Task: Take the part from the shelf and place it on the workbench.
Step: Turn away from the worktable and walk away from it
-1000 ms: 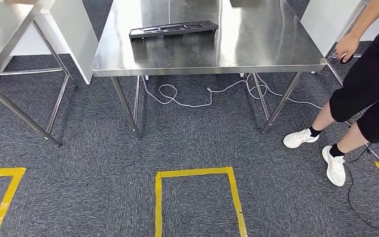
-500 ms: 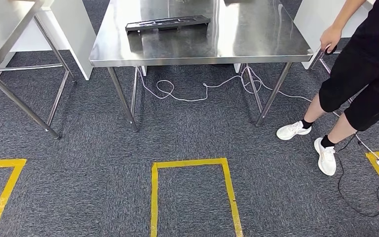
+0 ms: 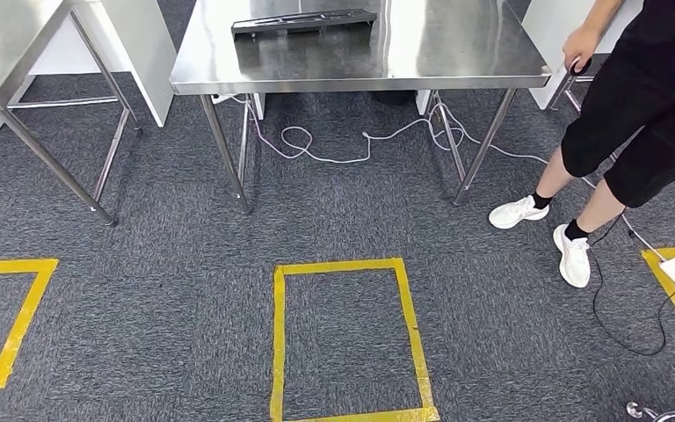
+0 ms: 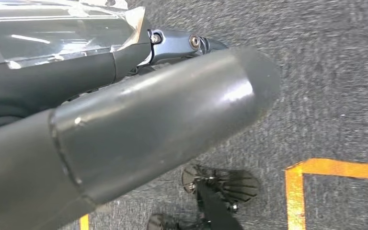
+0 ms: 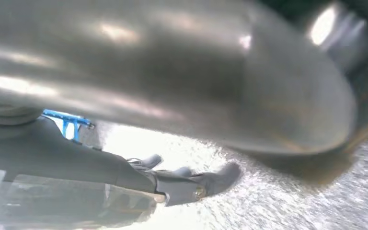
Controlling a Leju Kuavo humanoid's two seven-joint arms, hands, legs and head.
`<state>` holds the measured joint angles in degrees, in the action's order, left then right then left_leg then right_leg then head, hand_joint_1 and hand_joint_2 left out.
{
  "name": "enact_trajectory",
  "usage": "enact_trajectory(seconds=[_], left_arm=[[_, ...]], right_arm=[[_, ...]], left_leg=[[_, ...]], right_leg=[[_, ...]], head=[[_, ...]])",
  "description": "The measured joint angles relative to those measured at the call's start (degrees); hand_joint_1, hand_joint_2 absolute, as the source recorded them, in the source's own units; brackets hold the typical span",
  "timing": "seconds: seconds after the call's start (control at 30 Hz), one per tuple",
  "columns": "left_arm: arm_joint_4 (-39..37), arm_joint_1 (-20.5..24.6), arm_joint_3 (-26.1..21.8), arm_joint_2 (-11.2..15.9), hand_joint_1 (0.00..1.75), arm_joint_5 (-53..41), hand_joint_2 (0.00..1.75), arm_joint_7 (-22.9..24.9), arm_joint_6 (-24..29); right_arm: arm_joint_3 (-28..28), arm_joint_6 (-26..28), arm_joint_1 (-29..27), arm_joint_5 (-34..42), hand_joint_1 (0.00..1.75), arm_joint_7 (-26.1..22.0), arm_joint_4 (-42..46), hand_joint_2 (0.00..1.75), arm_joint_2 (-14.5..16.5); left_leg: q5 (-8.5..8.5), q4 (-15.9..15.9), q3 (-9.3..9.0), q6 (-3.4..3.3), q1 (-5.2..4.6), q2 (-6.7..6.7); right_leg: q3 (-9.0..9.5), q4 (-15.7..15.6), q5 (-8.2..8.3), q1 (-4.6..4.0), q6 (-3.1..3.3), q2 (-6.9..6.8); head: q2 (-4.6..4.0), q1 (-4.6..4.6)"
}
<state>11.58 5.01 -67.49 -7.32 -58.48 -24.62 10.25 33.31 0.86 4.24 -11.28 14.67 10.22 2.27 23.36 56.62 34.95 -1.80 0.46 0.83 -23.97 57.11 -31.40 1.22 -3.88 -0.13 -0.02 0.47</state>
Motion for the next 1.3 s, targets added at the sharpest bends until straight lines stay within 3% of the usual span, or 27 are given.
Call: enact_trajectory(seconds=[0.03, 0.07, 0.13, 0.17, 0.23, 0.27, 0.3, 0.33, 0.37, 0.4, 0.47, 0.53, 0.6, 0.67, 0.77, 0.8, 0.83, 0.9, 0.93, 0.97, 1.03, 1.07, 1.13, 1.17, 1.2, 1.27, 1.3], left_arm=[[0.0, 0.0, 0.0, 0.0, 0.0, -0.1, 0.0, 0.0, 0.0], [0.0, 0.0, 0.0, 0.0, 0.0, -0.3, 0.0, 0.0, 0.0], [0.0, -0.1, 0.0, 0.0, 0.0, -0.5, 0.0, 0.0, 0.0], [0.0, -0.1, 0.0, 0.0, 0.0, -0.6, 0.0, -0.1, 0.0], [0.0, -0.1, 0.0, 0.0, 0.0, -0.8, 0.0, -0.1, -0.1], [0.0, -0.1, 0.0, 0.0, 0.0, -0.9, 0.0, -0.2, -0.1], [0.0, -0.1, 0.0, 0.0, 0.0, -1.0, 0.0, -0.2, -0.1], [0.0, -0.1, 0.0, 0.0, 0.0, -1.0, 0.0, -0.3, -0.2], [0.0, -0.1, 0.0, 0.0, 0.0, -1.0, 0.0, -0.3, -0.2], [0.0, -0.1, 0.0, 0.0, 0.0, -1.1, 0.0, -0.3, -0.2], [0.0, 0.0, 0.0, 0.0, 0.0, -1.1, 0.0, -0.3, -0.3], [0.0, 0.1, 0.0, 0.0, 0.0, -1.1, 0.0, -0.3, -0.4], [0.0, 0.1, 0.0, 0.0, 0.0, -1.1, 0.0, -0.3, -0.5], [0.0, 0.1, 0.0, -0.1, 0.0, -0.7, 0.0, -0.7, -0.6], [-0.1, 0.1, 0.0, -0.1, 0.0, -0.2, 0.0, -1.3, -0.7], [-0.1, 0.1, 0.0, -0.1, 0.0, -0.1, 0.0, -1.4, -0.7], [-0.1, 0.1, 0.0, -0.1, 0.0, -0.1, 0.0, -1.5, -0.7], [-0.1, 0.1, 0.0, -0.2, 0.0, -0.1, 0.0, -1.5, -0.7], [-0.1, 0.2, 0.0, -0.2, 0.0, -0.1, 0.0, -1.4, -0.6], [-0.1, 0.2, 0.0, -0.3, 0.0, -0.1, 0.0, -1.4, -0.6], [-0.2, 0.2, 0.0, -0.3, 0.0, -0.1, 0.0, -1.1, -0.4], [-0.2, 0.1, 0.0, -0.3, 0.0, -0.1, 0.0, -1.0, -0.2], [-0.2, 0.0, -0.1, -0.4, 0.0, -0.2, 0.0, -0.8, 0.0], [-0.2, 0.0, -0.1, -0.4, 0.0, -0.2, 0.0, -0.8, 0.0], [-0.2, -0.1, -0.1, -0.4, 0.0, -0.3, 0.0, -0.7, 0.0], [-0.2, -0.1, -0.1, -0.4, 0.0, -0.3, 0.0, -0.7, 0.0], [-0.2, -0.1, -0.1, -0.4, 0.0, -0.4, 0.0, -0.7, 0.1]], right_arm=[[0.0, 0.0, -0.1, 0.1, 0.0, 0.1, -0.1, 0.0, -0.1], [0.0, 0.0, -0.2, 0.2, 0.0, 0.2, -0.1, 0.0, -0.2], [0.0, 0.0, -0.3, 0.4, 0.0, 0.3, -0.2, 0.0, -0.2], [0.0, 0.0, -0.3, 0.5, 0.0, 0.4, -0.3, 0.0, -0.2], [0.0, 0.0, -0.3, 0.7, 0.0, 0.5, -0.3, 0.0, -0.1], [0.0, 0.0, -0.3, 0.9, 0.0, 0.6, -0.3, 0.0, -0.1], [-0.1, 0.0, -0.3, 1.0, 0.0, 0.6, -0.3, 0.0, -0.1], [-0.1, 0.1, -0.3, 1.1, 0.0, 0.7, -0.3, 0.0, -0.1], [-0.1, 0.1, -0.2, 1.2, 0.0, 0.7, -0.3, 0.0, 0.0], [-0.1, 0.1, -0.1, 1.3, 0.0, 0.7, -0.3, 0.0, 0.0], [-0.2, 0.2, 0.1, 1.4, 0.0, 0.6, -0.3, 0.0, 0.0], [-0.2, 0.2, 0.3, 1.5, 0.0, 0.6, -0.3, 0.0, 0.1], [-0.3, 0.2, 0.3, 1.5, 0.0, 0.7, -0.3, 0.0, 0.1], [-0.3, 0.2, 0.3, 1.6, 0.0, 0.6, -0.4, 0.0, 0.0], [-0.3, 0.2, 0.4, 1.7, 0.0, 0.5, -0.4, 0.0, 0.0], [-0.3, 0.2, 0.4, 1.7, 0.0, 0.5, -0.4, 0.0, -0.1], [-0.3, 0.2, 0.4, 1.7, 0.0, 0.5, -0.4, 0.0, -0.1], [-0.3, 0.2, 0.4, 1.6, 0.0, 0.5, -0.4, 0.0, -0.1], [-0.3, 0.2, 0.4, 1.5, 0.0, 0.5, -0.4, 0.0, -0.1], [-0.3, 0.2, 0.4, 1.4, 0.0, 0.5, -0.4, 0.0, -0.1], [-0.3, 0.3, 0.1, 1.2, 0.0, 0.5, -0.4, 0.0, 0.0], [-0.3, 0.3, -0.1, 1.2, 0.0, 0.5, -0.5, 0.0, 0.0], [-0.3, 0.2, -0.4, 1.1, 0.0, 0.5, -0.5, 0.0, 0.0], [-0.3, 0.2, -0.5, 1.1, 0.0, 0.5, -0.5, 0.0, 0.0], [-0.3, 0.2, -0.5, 1.1, 0.0, 0.5, -0.6, 0.0, 0.0], [-0.3, 0.2, -0.4, 1.1, 0.0, 0.5, -0.6, 0.0, 0.1], [-0.3, 0.2, -0.4, 1.1, 0.0, 0.5, -0.6, 0.0, 0.1]], left_leg=[[-0.54, 0.3, 0.48, 0.3, -0.07, -0.01], [-1.08, 0.5, 0.77, 0.58, -0.06, -0.01], [-0.44, 1.2, 1.43, 1.13, 0.26, -0.14], [1.54, 2.5, 1.91, 1.42, 0.46, -0.23], [7.66, 8.1, 3.11, 1.83, 0.68, -0.37], [10.17, 11.7, 3.63, 1.95, 0.72, -0.39], [11.26, 14.8, 3.83, 1.99, 0.72, -0.4], [10.9, 16.7, 3.49, 1.94, 0.72, -0.4], [9.38, 16.9, 2.34, 1.78, 0.71, -0.41], [7.63, 15.2, 0.27, 1.5, 0.71, -0.44], [6.8, 7.9, -5.49, 0.86, 0.58, -0.7], [8.31, 1.7, -9.31, 0.43, 0.18, -1.0], [8.12, -0.1, -9.37, -0.1, -0.27, -0.99], [6.68, -0.7, -8.05, -0.92, -0.21, -0.58], [4.27, -0.9, -5.36, -1.74, -0.11, -0.06], [3.42, -0.9, -4.35, -1.71, -0.15, 0.05], [2.54, -0.9, -3.22, -1.6, -0.16, 0.15], [0.78, -0.6, -0.79, -1.17, -0.04, 0.3], [-0.05, -0.2, 0.36, -0.84, 0.01, 0.32], [-0.79, 0.2, 1.4, -0.46, 0.0, 0.27], [-2.23, 0.8, 2.64, 0.26, -0.08, 0.16], [-2.91, 0.9, 2.91, 0.53, -0.06, 0.13], [-3.38, 0.9, 3.33, 1.05, 0.23, 0.05], [-2.05, 1.6, 3.69, 1.34, 0.41, -0.04], [0.48, 3.4, 4.18, 1.62, 0.54, -0.15], [7.14, 9.9, 5.24, 2.01, 0.68, -0.3], [9.3, 13.6, 5.64, 2.1, 0.69, -0.35]], right_leg=[[1.22, -2.4, -0.83, -0.26, 0.45, 0.12], [1.3, -3.1, -1.11, -0.55, 0.83, 0.18], [0.12, -2.4, -0.43, -0.17, 1.68, 0.03], [-0.46, -2.2, 0.04, -0.03, 2.46, -0.12], [-1.75, -2.1, 1.18, -0.29, 4.01, -0.5], [-2.53, -2.0, 1.79, -0.58, 4.53, -0.66], [-3.44, -1.7, 2.37, -0.88, 4.78, -0.79], [-4.39, -1.4, 2.93, -1.14, 4.87, -0.87], [-5.47, -0.9, 3.47, -1.36, 4.88, -0.89], [-6.56, -0.3, 3.99, -1.51, 4.82, -0.86], [-8.33, 0.6, 4.96, -1.76, 4.48, -0.75], [-9.24, 0.8, 6.04, -1.79, 3.78, -0.78], [-9.82, 0.7, 7.19, -1.69, 2.96, -0.79], [-10.78, 1.8, 5.97, -1.73, 2.8, -0.48], [-12.51, 9.6, -1.54, -1.59, 3.72, -0.1], [-12.65, 12.8, -3.07, -1.4, 3.56, -0.09], [-12.2, 15.2, -3.23, -1.18, 2.94, -0.08], [-9.39, 15.3, -0.47, -0.66, 1.0, -0.08], [-6.68, 12.4, 0.76, -0.31, 0.24, -0.06], [-3.2, 7.8, 0.77, -0.15, -0.08, -0.03], [2.1, -0.8, -1.46, -0.24, 0.63, 0.05], [3.13, -3.0, -2.43, -0.52, 1.13, 0.07], [2.3, -2.8, -2.11, -0.48, 2.17, -0.06], [1.7, -2.6, -1.61, -0.39, 2.83, -0.2], [1.02, -2.5, -0.95, -0.29, 3.56, -0.38], [-0.48, -2.4, 0.43, -0.57, 4.5, -0.7], [-1.33, -2.3, 1.11, -0.81, 4.71, -0.83]], head=[[0.0, 0.03], [0.0, -0.01], [0.0, -0.15], [0.0, -0.32], [0.0, -0.69], [0.0, -0.79], [0.0, -0.84], [0.0, -0.84], [0.0, -0.84], [0.0, -0.85], [0.0, -0.84], [0.0, -0.77], [0.0, -0.76], [0.0, -0.7], [0.0, -0.26], [0.0, -0.15], [0.0, -0.11], [0.0, 0.03], [0.0, 0.04], [0.0, 0.13], [0.0, 0.18], [0.0, 0.2], [0.0, 0.09], [0.0, 0.04], [0.0, -0.14], [0.0, -0.43], [0.0, -0.55]])
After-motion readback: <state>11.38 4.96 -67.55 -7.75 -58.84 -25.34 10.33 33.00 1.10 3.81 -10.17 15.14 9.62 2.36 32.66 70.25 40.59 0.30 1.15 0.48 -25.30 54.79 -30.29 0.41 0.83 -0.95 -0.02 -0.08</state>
